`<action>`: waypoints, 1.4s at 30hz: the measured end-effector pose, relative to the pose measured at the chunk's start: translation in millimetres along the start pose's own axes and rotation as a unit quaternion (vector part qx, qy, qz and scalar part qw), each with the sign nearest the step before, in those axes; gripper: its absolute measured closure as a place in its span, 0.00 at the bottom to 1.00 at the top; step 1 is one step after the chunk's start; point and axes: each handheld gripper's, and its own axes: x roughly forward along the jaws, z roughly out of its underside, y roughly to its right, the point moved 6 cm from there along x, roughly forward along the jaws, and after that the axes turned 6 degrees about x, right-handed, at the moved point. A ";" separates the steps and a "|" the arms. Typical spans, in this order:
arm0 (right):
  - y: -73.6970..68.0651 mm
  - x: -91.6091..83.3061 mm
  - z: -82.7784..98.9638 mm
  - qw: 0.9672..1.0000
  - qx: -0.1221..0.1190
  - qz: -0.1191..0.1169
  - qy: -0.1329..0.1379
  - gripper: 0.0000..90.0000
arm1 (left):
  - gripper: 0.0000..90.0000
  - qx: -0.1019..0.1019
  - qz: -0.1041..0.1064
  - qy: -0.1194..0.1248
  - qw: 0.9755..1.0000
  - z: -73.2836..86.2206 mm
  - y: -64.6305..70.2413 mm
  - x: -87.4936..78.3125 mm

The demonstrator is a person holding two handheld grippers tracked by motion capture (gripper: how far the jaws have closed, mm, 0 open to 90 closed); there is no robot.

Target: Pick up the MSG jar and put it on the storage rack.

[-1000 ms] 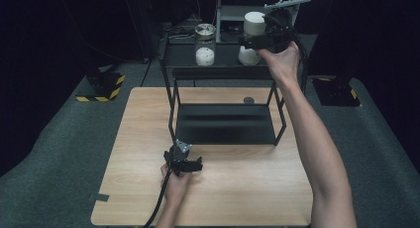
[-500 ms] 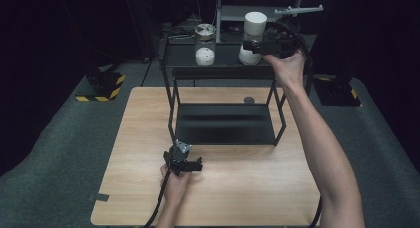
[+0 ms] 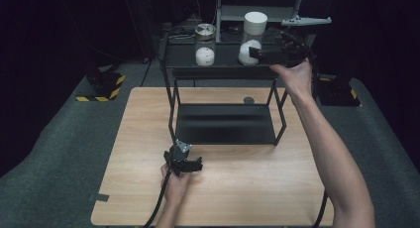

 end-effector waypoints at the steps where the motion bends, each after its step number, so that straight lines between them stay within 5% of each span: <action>1: 1.4 -0.9 2.4 1.000 0.001 0.001 -0.001 0.00 | 0.06 0.000 0.000 0.000 1.000 0.0 0.0 0.0; 42: 28.2 -26.4 61.0 1.000 0.006 0.001 -0.018 0.02 | 0.06 0.001 0.000 0.000 1.000 0.1 -0.1 0.1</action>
